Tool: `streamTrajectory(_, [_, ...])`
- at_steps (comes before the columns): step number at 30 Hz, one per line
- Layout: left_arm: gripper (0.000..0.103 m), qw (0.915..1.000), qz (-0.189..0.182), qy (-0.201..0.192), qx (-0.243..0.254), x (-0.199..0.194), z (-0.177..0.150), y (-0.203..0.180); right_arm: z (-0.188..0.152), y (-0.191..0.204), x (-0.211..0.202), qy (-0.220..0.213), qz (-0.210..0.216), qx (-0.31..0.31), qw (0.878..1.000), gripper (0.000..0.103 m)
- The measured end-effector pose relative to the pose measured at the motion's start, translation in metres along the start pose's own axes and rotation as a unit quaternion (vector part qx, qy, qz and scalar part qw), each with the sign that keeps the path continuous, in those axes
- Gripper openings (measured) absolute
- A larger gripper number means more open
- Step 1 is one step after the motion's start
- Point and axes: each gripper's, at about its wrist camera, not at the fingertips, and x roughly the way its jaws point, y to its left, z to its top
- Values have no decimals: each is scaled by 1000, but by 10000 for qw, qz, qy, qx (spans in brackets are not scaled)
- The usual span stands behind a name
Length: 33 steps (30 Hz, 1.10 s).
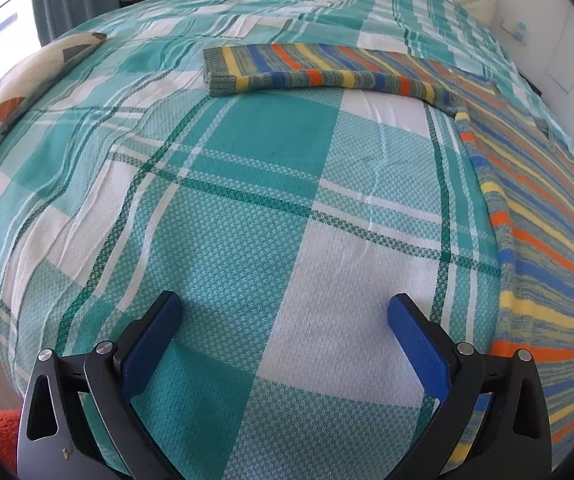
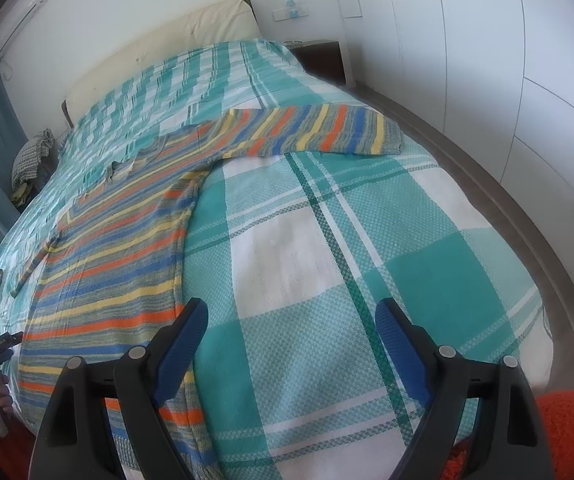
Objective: Fold small clothes
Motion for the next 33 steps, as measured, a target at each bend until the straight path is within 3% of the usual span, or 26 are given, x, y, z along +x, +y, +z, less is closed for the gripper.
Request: streamTrajectory(33, [103, 9999, 29, -83, 56, -2, -2, -2, -2, 1, 1, 51, -35, 15, 10000, 85])
